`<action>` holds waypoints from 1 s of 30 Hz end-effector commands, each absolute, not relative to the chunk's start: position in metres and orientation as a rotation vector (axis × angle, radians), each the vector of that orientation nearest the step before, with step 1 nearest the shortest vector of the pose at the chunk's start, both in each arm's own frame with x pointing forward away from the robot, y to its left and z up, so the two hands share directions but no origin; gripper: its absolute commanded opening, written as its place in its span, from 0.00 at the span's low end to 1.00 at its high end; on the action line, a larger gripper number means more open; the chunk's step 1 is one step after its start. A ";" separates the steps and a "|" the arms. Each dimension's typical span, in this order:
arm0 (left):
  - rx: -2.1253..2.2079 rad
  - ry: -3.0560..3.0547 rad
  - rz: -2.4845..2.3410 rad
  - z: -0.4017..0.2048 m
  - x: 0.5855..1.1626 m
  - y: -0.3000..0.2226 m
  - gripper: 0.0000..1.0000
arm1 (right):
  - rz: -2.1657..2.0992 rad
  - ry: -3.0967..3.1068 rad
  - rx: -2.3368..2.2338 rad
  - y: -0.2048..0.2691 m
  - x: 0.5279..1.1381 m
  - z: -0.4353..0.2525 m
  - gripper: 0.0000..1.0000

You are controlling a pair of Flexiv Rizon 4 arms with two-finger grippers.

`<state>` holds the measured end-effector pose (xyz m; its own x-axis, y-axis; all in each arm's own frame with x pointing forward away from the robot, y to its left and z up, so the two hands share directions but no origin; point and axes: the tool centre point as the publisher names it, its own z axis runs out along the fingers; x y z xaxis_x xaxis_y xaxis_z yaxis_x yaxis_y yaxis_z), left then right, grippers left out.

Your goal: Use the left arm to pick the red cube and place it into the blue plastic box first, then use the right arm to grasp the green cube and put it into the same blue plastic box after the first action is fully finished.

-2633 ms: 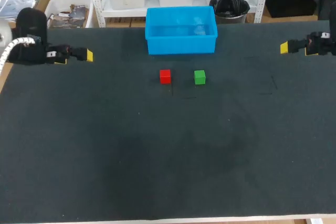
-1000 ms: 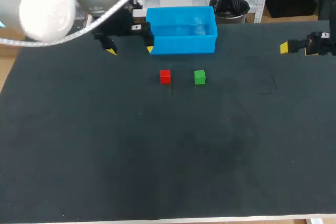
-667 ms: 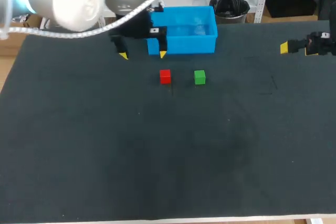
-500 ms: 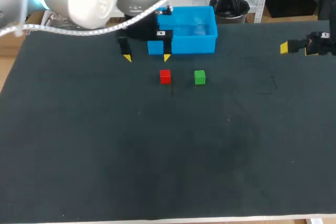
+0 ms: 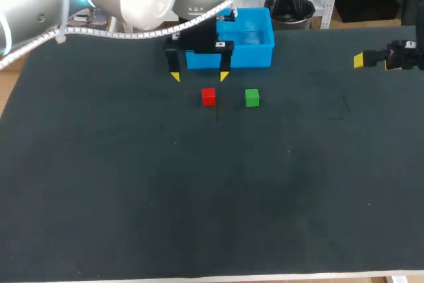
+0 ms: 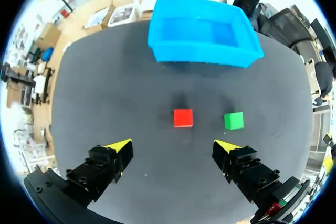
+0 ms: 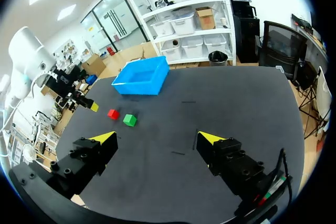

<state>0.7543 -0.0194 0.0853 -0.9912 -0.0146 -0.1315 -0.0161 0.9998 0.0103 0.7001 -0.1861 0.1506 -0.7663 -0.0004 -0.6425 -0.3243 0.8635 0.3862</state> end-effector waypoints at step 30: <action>-0.015 2.981 -0.102 0.072 0.757 -0.007 1.00 | 0.642 2.372 -0.234 -0.186 0.700 0.150 1.00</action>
<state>0.7650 -0.0110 0.0779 -0.9896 -0.0151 -0.1428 -0.0078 0.9986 -0.0517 0.7001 -0.1860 0.1505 -0.7663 -0.0005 -0.6425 -0.3244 0.8635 0.3862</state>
